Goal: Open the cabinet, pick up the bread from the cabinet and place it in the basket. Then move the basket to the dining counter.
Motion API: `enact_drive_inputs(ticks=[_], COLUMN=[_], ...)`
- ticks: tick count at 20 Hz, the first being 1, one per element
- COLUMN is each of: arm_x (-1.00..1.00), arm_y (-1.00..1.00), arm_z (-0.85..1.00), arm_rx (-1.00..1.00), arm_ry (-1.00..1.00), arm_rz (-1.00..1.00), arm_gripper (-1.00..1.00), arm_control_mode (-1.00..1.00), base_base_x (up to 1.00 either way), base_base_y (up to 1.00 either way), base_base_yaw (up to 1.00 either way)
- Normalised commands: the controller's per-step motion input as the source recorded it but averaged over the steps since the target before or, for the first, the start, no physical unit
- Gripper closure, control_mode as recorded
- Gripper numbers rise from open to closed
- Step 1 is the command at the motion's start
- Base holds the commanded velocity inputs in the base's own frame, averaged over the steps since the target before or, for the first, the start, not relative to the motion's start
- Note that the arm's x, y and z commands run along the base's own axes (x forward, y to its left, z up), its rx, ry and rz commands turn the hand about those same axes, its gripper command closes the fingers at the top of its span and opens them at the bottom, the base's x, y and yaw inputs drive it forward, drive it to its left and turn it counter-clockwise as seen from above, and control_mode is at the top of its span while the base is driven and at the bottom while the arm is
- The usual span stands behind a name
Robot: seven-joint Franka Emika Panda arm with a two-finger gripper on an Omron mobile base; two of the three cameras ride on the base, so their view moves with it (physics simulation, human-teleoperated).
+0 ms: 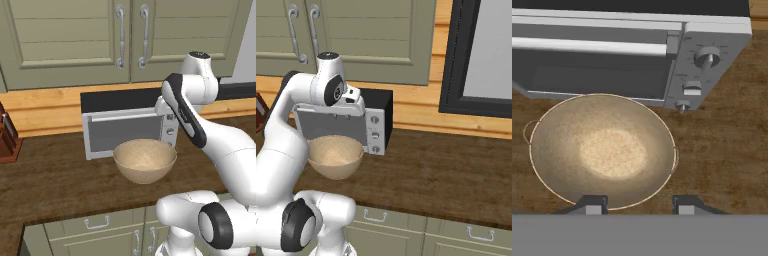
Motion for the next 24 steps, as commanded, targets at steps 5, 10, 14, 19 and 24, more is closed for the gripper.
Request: enact_drive_inputs(ticks=[5, 10, 14, 19, 24], arm_x=[-0.17, -0.44, -0.52, -0.31, -0.08], arm_y=[0.00, 0.01, 0.10, 0.22, 0.33], arm_z=[0.00, -0.03, 0.39, 0.75, 0.88], arm_rx=[0.00, 0.00, 0.00, 0.03, 0.03], arm_ry=[0.00, -0.06, -0.45, -0.30, -0.35], arm_rz=[0.00, 0.00, 0.00, 0.00, 0.00], arm_gripper=[-1.00, -1.00, -1.00, -1.00, -1.00], arm_control_mode=[-1.00, -1.00, -1.00, -1.00, -1.00], base_base_x=[0.00, 0.00, 0.00, 0.00, 0.00], base_base_y=[0.00, 0.00, 0.00, 0.00, 0.00], base_base_yaw=[0.00, 0.00, 0.00, 0.00, 0.00])
